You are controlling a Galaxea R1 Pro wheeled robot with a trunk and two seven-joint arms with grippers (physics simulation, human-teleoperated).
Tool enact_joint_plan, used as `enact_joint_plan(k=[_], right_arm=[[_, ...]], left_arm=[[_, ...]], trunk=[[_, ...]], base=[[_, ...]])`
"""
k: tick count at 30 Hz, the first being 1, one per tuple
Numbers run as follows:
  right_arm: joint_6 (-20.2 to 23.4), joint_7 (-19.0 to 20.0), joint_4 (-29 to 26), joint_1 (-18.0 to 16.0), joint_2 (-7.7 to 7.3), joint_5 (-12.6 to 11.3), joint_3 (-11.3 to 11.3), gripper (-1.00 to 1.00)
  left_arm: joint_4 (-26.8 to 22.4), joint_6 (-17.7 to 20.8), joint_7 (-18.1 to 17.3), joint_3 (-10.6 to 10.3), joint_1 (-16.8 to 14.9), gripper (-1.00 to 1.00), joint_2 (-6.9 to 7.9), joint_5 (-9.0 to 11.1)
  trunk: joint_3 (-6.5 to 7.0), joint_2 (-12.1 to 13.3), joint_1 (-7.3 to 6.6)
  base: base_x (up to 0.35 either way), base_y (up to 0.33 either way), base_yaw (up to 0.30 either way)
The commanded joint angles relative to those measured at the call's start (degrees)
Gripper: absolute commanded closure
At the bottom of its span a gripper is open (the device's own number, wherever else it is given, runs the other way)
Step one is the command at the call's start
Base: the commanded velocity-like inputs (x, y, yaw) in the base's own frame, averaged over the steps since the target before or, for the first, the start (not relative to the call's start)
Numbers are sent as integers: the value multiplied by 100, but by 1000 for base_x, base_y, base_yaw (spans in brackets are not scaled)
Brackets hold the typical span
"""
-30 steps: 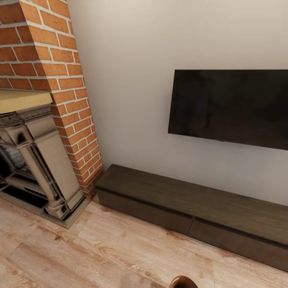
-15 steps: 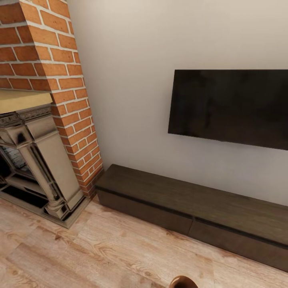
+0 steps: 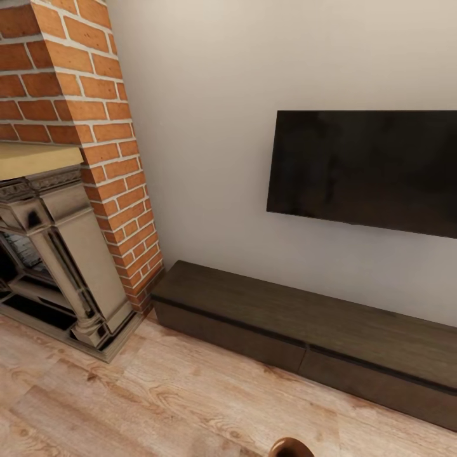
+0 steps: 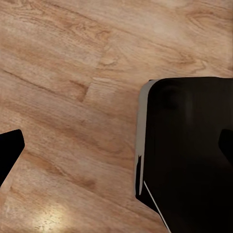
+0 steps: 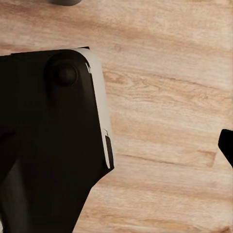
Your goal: Put the three can of soda from the living room inside the tash can in the kitchen.
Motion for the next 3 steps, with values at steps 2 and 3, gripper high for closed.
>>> enact_joint_plan(k=[2, 3], right_arm=[[1, 0, 0, 0, -1, 0, 0, -100], [1, 0, 0, 0, -3, 0, 0, -100]], left_arm=[[0, 0, 0, 0, 0, -100, 0, 0], [0, 0, 0, 0, 0, -100, 1, 0]], trunk=[[0, 0, 0], [0, 0, 0]], base=[[0, 0, 0], [0, 0, 0]])
